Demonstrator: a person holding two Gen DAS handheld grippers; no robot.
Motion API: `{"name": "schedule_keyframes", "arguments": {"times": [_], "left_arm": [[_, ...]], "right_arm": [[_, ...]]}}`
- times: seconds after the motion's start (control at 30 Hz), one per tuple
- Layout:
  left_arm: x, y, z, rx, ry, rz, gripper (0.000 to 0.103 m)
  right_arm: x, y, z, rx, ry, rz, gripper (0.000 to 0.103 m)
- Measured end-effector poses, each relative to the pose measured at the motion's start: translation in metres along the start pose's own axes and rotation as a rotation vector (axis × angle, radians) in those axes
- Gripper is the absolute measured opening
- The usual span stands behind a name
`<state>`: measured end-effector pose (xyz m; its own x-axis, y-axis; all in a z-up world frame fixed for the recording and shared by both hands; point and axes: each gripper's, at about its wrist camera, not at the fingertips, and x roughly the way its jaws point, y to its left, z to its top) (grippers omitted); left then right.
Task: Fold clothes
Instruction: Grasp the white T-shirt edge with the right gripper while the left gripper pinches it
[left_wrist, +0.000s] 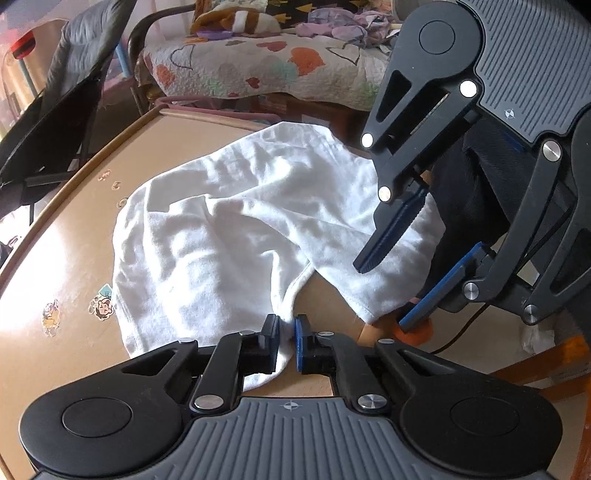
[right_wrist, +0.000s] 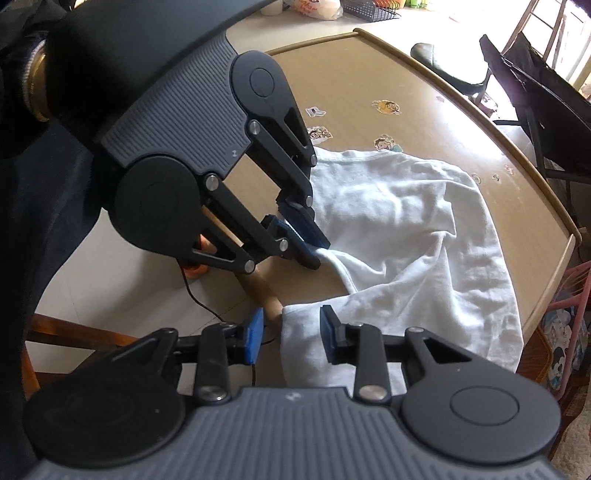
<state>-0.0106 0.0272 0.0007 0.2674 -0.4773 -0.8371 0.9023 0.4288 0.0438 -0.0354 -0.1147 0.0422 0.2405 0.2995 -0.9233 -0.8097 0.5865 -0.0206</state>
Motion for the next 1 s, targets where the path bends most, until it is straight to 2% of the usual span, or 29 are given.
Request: {"name": "schedule_keyframes", "arguments": {"times": [0.13,0.53,0.8,0.87,1.0], "left_arm": [[-0.002,0.002,-0.001,-0.02,-0.006,0.023,0.007],[-0.012,0.013,-0.007,-0.071,-0.01,0.023,0.007],[-0.018,0.014,-0.007,-0.08,-0.023,0.026,0.007],[-0.02,0.015,-0.008,-0.084,-0.025,0.028,0.007],[-0.025,0.017,-0.011,-0.096,-0.031,0.032,0.007]], "right_arm": [[0.004,0.006,-0.001,-0.03,0.016,-0.011,0.033],[0.013,0.009,-0.008,-0.056,0.027,-0.012,0.032],[0.016,0.009,-0.013,-0.056,0.035,-0.011,0.023],[0.017,0.009,-0.014,-0.056,0.036,-0.012,0.018],[0.013,0.004,-0.017,-0.046,0.032,-0.012,0.016]]}}
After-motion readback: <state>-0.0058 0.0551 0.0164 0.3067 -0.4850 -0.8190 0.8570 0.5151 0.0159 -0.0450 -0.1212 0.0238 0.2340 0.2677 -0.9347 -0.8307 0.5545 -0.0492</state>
